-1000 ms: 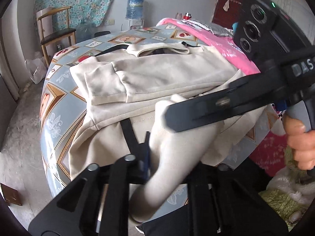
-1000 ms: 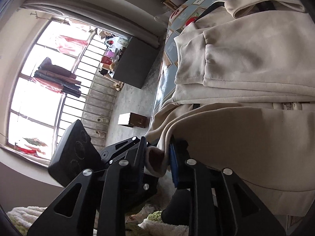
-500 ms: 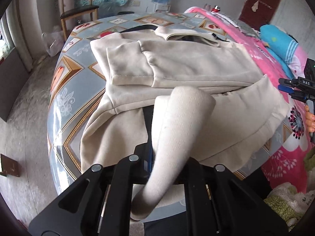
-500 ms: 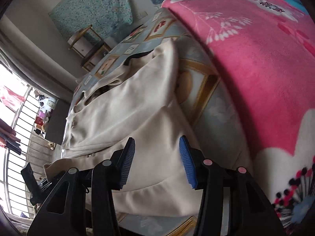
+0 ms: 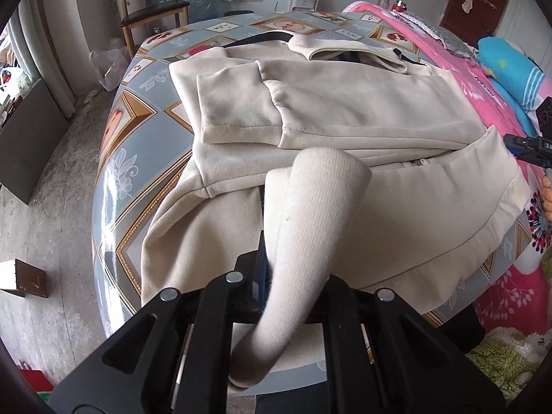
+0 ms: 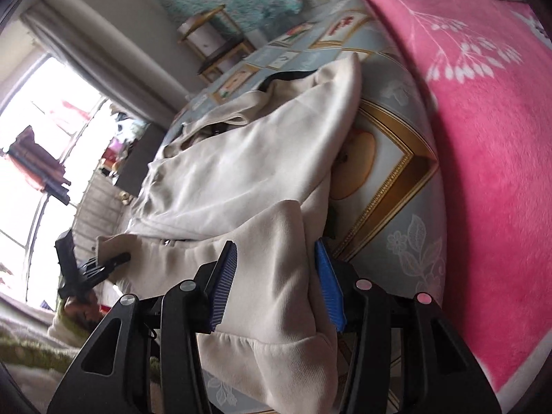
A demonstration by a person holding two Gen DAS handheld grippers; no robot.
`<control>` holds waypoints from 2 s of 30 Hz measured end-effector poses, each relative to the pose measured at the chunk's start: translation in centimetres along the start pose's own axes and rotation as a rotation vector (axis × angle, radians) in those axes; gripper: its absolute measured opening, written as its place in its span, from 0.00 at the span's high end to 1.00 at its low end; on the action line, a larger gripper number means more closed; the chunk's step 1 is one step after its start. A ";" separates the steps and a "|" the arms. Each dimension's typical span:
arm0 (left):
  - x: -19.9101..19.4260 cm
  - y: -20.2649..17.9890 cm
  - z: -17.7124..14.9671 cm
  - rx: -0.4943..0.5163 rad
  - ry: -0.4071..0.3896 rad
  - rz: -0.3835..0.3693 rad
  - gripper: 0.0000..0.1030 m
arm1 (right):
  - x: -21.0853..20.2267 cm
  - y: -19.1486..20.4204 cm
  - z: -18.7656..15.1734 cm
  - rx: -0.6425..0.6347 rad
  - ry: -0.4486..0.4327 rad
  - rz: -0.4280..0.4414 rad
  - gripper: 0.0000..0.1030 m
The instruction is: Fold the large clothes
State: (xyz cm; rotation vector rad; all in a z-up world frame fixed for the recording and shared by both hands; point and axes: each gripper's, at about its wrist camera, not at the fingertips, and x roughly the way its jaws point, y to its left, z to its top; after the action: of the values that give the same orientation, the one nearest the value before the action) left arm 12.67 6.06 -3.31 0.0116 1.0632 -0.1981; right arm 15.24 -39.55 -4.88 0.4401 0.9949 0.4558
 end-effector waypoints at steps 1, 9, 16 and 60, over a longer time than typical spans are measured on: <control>0.0 0.0 0.0 0.000 0.001 0.003 0.92 | 0.0 -0.1 0.2 -0.008 0.004 0.009 0.55; 0.3 -0.4 0.3 0.006 0.015 0.029 0.92 | 1.3 -1.9 3.0 -0.001 -0.023 0.039 0.55; 0.4 -0.5 0.4 0.009 0.019 0.035 0.92 | 2.6 -1.6 2.4 -0.044 0.046 0.041 0.55; -12.9 2.1 3.3 -0.012 -0.306 -0.294 0.96 | -11.9 13.6 -1.7 -0.179 -0.448 -0.461 0.95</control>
State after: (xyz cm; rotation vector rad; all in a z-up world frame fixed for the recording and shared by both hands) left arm 9.80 9.79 9.27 -0.1821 0.7565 -0.4452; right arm 5.98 -34.70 9.97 0.1306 0.5860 0.0217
